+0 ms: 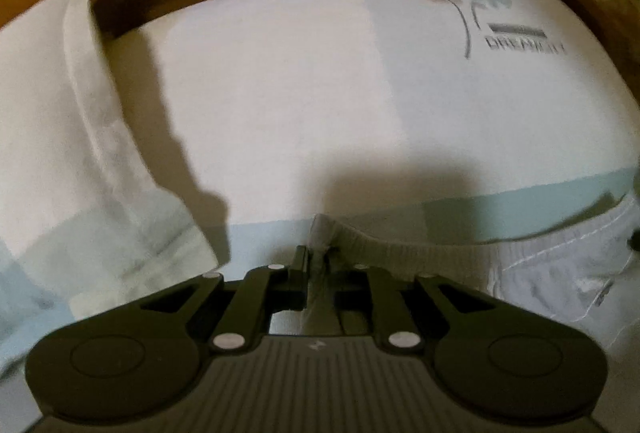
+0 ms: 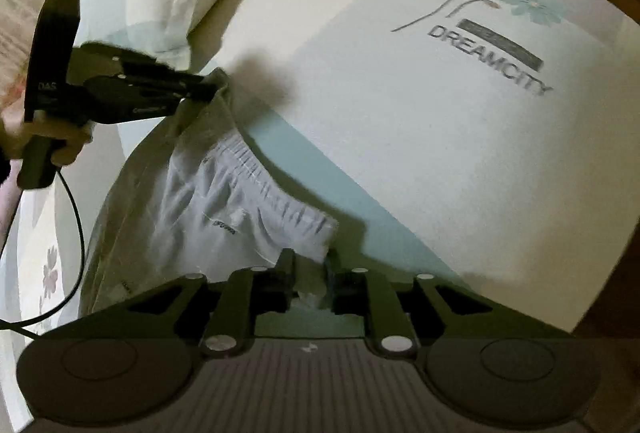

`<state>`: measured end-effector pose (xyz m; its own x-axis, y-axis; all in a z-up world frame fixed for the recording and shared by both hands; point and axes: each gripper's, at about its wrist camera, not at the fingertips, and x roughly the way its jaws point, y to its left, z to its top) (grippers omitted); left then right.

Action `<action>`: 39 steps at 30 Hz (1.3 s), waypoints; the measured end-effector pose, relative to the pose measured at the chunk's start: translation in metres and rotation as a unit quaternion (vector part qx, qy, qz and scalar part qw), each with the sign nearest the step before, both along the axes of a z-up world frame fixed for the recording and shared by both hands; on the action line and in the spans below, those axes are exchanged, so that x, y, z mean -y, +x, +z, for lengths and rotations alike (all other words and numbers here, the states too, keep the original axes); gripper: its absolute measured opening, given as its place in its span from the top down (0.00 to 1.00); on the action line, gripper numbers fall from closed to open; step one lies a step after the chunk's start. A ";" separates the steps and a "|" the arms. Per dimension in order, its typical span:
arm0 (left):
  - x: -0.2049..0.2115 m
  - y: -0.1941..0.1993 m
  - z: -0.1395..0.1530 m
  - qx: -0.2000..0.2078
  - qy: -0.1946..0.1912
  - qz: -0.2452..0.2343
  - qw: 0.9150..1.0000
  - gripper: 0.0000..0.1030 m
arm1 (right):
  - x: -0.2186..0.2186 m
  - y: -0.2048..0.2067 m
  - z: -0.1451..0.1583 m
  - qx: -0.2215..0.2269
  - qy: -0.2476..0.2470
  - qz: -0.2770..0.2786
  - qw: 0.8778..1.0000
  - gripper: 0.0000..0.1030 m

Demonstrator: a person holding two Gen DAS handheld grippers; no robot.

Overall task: Fold clothes
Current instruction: 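Lift the waistband with both tools and lay the sweatpants out flat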

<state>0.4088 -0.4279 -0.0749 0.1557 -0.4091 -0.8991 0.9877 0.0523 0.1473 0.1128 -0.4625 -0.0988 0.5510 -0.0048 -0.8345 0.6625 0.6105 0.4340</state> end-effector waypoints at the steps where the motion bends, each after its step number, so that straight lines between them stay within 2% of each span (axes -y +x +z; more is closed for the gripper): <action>1: -0.006 0.005 0.004 -0.011 -0.003 0.008 1.000 0.85 | -0.003 -0.004 0.002 0.007 0.003 -0.005 1.000 0.77; 3: -0.024 0.014 0.014 -0.024 -0.008 0.029 0.999 0.85 | -0.009 -0.013 0.003 0.022 0.022 -0.014 0.999 0.72; 9: -0.107 0.033 0.032 -0.060 -0.005 0.104 0.993 0.71 | -0.036 -0.023 -0.021 0.064 0.124 -0.045 0.989 0.71; 10: -0.122 0.035 0.030 -0.069 0.001 0.121 0.990 0.70 | -0.041 -0.024 -0.025 0.071 0.142 -0.050 0.986 0.70; 14: -0.174 0.042 0.016 -0.115 0.025 0.185 0.976 0.68 | -0.062 -0.021 -0.044 0.107 0.192 -0.068 0.973 0.54; 17: -0.202 0.040 0.001 -0.128 0.037 0.210 0.969 0.64 | -0.075 -0.015 -0.055 0.125 0.215 -0.076 0.966 0.53; 21: -0.222 0.036 -0.003 -0.148 0.026 0.224 0.963 0.53 | -0.090 -0.002 -0.067 0.142 0.235 -0.075 0.959 0.53; 25: -0.240 0.029 -0.003 -0.165 0.033 0.231 0.958 0.51 | -0.098 0.010 -0.069 0.147 0.249 -0.076 0.954 0.50; 29: -0.268 0.015 -0.007 -0.201 0.046 0.234 0.950 0.48 | -0.112 -0.003 -0.066 0.140 0.262 -0.059 0.953 0.41; 33: -0.281 0.007 -0.008 -0.223 0.044 0.243 0.943 0.47 | -0.118 -0.010 -0.063 0.134 0.260 -0.054 0.955 0.40; 37: -0.279 0.010 -0.011 -0.233 0.042 0.250 0.939 0.49 | -0.106 0.012 -0.063 0.138 0.241 -0.055 0.959 0.37; 38: -0.279 0.009 -0.010 -0.220 0.047 0.245 0.943 0.61 | -0.106 0.017 -0.065 0.136 0.246 -0.050 0.958 0.37; 39: -0.281 0.007 -0.008 -0.201 0.055 0.237 0.949 0.78 | -0.107 0.022 -0.066 0.133 0.251 -0.044 0.958 0.39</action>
<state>0.4158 -0.1473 -0.0832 -0.0659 -0.2784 -0.9582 0.8349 0.5106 -0.2057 0.1350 -0.3558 -0.1648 0.7606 0.3042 -0.5736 0.5265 0.2278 0.8191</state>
